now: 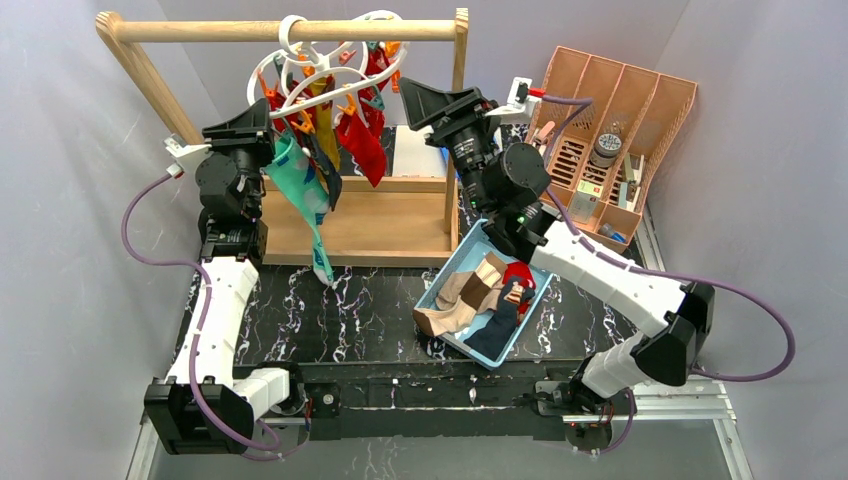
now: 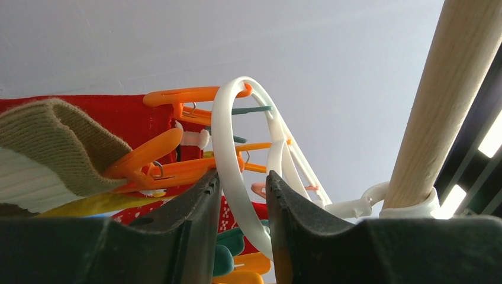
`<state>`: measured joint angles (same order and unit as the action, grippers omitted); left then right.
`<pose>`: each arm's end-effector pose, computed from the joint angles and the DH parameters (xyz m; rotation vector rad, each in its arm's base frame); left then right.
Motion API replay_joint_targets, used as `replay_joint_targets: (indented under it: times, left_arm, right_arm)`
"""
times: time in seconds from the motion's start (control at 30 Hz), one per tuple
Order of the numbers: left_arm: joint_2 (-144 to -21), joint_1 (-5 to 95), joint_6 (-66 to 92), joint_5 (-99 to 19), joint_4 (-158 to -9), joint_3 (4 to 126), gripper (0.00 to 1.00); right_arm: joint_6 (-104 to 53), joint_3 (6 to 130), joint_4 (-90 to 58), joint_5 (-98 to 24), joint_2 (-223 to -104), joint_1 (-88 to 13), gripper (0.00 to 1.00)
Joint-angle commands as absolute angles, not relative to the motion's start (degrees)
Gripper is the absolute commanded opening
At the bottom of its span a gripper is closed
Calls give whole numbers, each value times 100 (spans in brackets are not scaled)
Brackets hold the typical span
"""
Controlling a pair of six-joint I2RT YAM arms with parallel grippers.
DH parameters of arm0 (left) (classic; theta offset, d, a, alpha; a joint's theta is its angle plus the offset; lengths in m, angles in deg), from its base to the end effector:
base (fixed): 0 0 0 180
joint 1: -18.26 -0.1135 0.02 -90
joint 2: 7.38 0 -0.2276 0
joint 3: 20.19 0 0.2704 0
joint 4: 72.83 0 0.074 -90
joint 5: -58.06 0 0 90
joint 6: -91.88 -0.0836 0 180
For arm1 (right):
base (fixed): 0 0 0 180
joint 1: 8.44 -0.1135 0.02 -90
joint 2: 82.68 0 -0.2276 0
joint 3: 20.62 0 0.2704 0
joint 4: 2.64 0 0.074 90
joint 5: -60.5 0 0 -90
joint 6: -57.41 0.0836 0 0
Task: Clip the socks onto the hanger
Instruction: Adjust the hanger on the clothesline.
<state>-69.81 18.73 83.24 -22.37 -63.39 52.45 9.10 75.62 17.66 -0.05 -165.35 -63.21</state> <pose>0.3282 0.0112 0.4158 -0.9651 0.8931 -1.1308 0.2503 0.2832 0.4845 0.3873 1.0817 1.2612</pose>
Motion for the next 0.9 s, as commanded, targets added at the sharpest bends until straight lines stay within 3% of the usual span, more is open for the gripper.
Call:
replay_joint_targets:
  times: [0.0,0.87]
  left_arm:
    - [-6934,1834,8229,-2297,-6293,5577,31]
    - [-6978,1834,8194,-2297,-6360,5673,30]
  right_arm:
    - [749,8127,2058,244,-16799,-6311,75]
    - [1793,9183,1076,-90,-17669,-5749,54]
